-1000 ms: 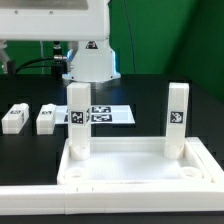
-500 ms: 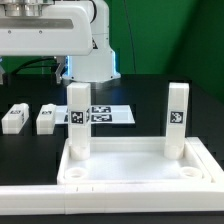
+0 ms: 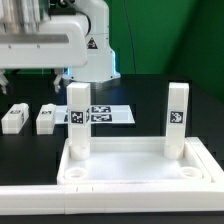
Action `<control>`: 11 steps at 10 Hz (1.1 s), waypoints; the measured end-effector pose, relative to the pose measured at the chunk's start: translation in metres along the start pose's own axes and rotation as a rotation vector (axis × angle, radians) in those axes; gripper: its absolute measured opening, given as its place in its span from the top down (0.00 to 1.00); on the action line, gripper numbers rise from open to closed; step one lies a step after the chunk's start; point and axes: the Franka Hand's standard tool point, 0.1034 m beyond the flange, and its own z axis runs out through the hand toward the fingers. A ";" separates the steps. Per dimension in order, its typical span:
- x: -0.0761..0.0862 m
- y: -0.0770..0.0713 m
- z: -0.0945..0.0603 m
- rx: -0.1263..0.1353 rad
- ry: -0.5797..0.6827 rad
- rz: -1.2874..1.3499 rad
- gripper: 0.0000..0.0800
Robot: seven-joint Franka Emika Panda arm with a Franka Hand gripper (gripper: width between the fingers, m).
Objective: Assemble desk
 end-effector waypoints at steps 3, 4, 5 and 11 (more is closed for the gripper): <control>-0.002 -0.006 0.008 0.060 -0.235 0.035 0.19; -0.005 -0.009 0.010 0.073 -0.291 0.032 0.19; -0.006 -0.011 0.011 0.084 -0.354 0.029 0.19; -0.035 0.000 0.031 0.075 -0.702 0.008 0.19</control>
Offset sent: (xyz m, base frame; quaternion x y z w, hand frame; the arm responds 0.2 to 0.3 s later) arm 0.0000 0.0000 0.0000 0.0000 -0.1296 0.0000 0.9916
